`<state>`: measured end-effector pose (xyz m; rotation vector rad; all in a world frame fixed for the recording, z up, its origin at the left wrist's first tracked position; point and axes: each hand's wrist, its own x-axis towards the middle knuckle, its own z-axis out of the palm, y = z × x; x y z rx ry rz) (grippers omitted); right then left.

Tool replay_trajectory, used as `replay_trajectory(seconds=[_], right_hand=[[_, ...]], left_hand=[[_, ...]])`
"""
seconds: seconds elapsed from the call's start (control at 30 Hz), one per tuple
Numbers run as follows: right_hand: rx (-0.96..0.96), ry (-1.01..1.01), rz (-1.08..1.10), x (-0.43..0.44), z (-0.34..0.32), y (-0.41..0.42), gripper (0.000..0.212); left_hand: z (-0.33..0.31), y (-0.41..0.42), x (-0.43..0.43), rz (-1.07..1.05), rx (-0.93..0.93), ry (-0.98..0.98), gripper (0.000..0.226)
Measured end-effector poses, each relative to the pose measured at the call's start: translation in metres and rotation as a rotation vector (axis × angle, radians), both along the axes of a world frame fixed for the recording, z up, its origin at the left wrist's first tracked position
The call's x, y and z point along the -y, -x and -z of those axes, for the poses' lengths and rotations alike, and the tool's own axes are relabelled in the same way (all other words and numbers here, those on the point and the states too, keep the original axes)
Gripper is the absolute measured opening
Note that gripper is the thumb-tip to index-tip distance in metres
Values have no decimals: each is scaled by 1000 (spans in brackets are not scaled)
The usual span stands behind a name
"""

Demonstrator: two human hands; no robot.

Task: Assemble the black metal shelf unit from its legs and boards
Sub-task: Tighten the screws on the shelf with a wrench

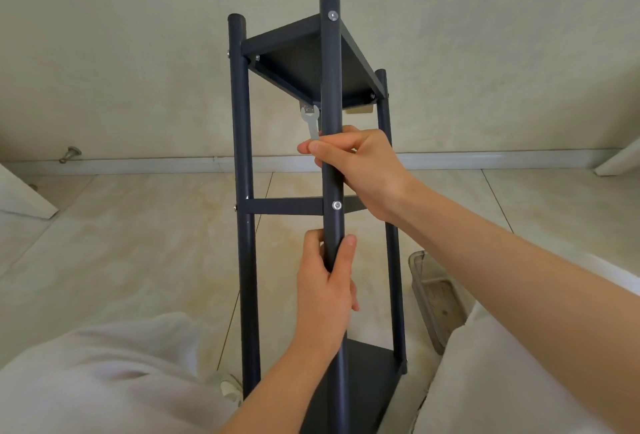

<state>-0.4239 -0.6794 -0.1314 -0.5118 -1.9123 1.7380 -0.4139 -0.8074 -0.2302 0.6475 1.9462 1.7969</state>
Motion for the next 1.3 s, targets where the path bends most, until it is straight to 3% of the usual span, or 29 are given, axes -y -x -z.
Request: replay_trajectory(seconds=[0.2,0.33,0.53,0.7,0.8,1.1,1.3], right_hand=[[20,-43,-11,1,-5,7,13],[15,-82,-39,2,-5,9,13],[39,-197,-122,-3,-3,3,12],[9,-13,-239,-16,3,-18,16],[21,-16,-244,-19,10,-33,15],[86,-262,38,14,58,-58,12],[59,-234,195,46,101,-67,14]], left_hand=[[4,14,1,-63,-52,3,47],[13,20,5,-125,-135,38,43],[20,21,10,-173,-210,54,56],[25,19,14,-167,-253,89,56],[24,21,14,-146,-260,75,57],[19,25,15,-151,-279,0,54],[21,22,17,-150,-282,-9,53]])
